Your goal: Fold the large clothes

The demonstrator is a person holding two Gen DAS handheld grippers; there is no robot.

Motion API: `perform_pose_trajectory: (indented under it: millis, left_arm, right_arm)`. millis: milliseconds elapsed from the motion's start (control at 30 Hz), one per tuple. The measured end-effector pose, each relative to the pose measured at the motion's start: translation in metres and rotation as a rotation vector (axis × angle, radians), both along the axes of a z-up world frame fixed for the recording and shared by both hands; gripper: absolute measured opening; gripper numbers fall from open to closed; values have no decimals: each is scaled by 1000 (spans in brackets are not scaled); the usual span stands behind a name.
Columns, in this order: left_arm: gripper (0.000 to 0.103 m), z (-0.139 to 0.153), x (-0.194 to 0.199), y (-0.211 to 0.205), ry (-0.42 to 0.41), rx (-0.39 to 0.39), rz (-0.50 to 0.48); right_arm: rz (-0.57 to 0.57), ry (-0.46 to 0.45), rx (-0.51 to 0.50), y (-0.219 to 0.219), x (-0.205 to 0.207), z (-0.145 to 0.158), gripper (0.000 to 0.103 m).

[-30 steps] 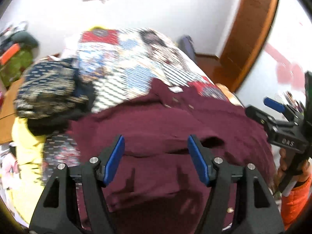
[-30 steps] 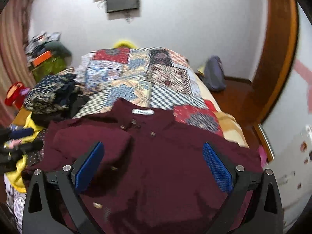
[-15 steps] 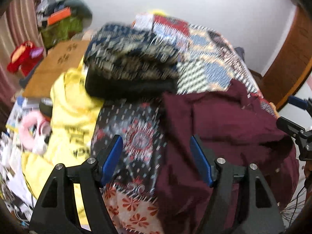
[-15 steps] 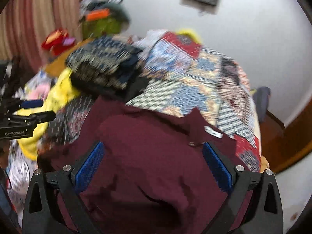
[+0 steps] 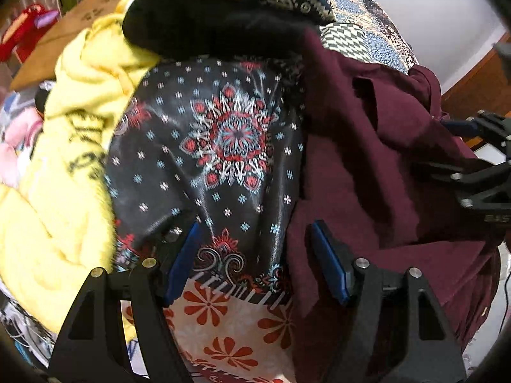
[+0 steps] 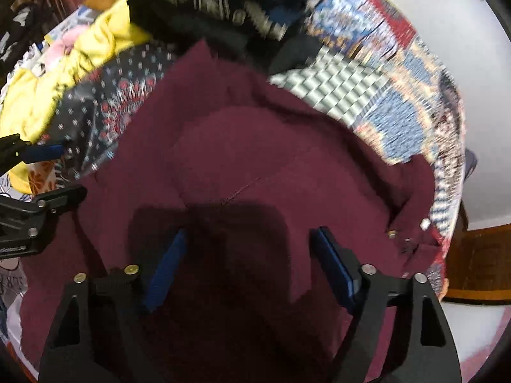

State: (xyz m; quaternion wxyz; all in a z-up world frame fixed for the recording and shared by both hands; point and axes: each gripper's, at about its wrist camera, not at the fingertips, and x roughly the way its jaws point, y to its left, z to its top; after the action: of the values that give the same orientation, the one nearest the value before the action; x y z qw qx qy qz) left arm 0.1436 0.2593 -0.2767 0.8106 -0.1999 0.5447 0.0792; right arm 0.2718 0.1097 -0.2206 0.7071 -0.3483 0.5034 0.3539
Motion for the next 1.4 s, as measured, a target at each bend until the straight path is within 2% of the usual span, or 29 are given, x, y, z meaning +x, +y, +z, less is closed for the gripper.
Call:
perform_pose_trajectory:
  millis: [33,100,167,267,367,567,700,867,967,1100,1167,1267,1400]
  left_arm:
    - [70,-2,0,0,2,-8,1]
    - [70,-5,-1,-1,6,-19,3]
    - [71,-7,-3,-2,10,-22,5]
    - [71,-4,-5,-4,12,-17,0]
    - [70,2,-3,-6,11,-2,-19]
    - [71,17,17,-18,-10,-22,-76]
    - [71,19,38,-35,0,-6,-116]
    - [71,13,48,-56,30,95,-130]
    - [71,14,47,-55,30,93,-108]
    - [71,14,37,-52,26,48,-62]
    - [72,12,33,-55,35,81,-53]
    - [78,10,27,-62,30,143,-52]
    - [81,9,21,-63,25,172,-48]
  right_arm:
    - [0,3,0,1,1,-4,75]
    - [1,-11,21,-1,1,-3,62]
    - [0,-24,52,-6,1,6,37]
    - [-15,-89,96,-14,1,22,18]
    - [-69,-98,195,-37,9,45,16]
    - [-234,-191,401,-95,32,110,13]
    - [-328,-266,513,-138,48,147,13]
    - [-468,-359,656,-211,58,190,11]
    - [-520,-367,726,-243,59,200,10]
    - [-570,-356,768,-266,56,187,10]
    - [-611,-334,739,-272,58,166,10]
    - [-688,-253,689,-288,67,124,10]
    - [-794,-137,637,-317,69,73,10]
